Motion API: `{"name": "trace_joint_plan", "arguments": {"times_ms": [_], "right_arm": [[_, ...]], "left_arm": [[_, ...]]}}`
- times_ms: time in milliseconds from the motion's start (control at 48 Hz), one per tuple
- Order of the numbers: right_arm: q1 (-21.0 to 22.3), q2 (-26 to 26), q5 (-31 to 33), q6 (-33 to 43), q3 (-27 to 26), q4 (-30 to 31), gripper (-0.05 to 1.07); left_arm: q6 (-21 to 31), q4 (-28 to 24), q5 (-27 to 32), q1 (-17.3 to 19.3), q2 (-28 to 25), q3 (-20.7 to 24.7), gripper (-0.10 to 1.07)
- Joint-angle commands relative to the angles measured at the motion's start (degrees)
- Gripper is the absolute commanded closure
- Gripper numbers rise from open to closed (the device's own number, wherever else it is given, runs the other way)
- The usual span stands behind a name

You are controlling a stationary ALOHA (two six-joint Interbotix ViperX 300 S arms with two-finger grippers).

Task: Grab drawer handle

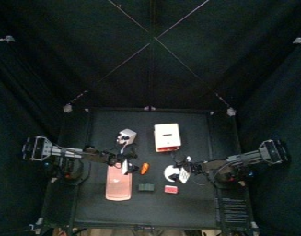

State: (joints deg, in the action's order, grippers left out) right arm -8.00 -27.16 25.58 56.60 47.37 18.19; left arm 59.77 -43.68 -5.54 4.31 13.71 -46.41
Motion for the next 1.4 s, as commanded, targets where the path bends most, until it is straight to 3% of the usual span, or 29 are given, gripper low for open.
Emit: {"name": "trace_joint_plan", "arguments": {"times_ms": [0, 167, 542, 896, 1375], "right_arm": [[1.1, -0.5, -1.9, 0.1, 0.0, -0.8, 0.0], [3.8, 0.0, -3.9, 0.0, 1.6, -4.7, 0.0], [10.5, 0.8, -4.0, 0.2, 2.3, -6.0, 0.01], [15.5, 5.1, -6.0, 0.2, 2.3, -6.2, 0.01], [20.4, 10.3, -6.2, 0.4, -0.3, -6.7, 0.01]], "left_arm": [[-0.2, -0.1, -0.3, 1.7, -0.5, 2.5, 0.02], [-0.1, -2.1, 0.6, 4.5, -1.9, 4.2, 0.02], [-0.1, -3.1, 5.7, 8.6, -6.9, 11.3, 0.03], [-0.1, -4.9, 9.1, 11.7, -12.6, 17.9, 0.33], [-0.1, -5.0, 9.1, 15.7, -20.9, 26.9, 0.35]]}}
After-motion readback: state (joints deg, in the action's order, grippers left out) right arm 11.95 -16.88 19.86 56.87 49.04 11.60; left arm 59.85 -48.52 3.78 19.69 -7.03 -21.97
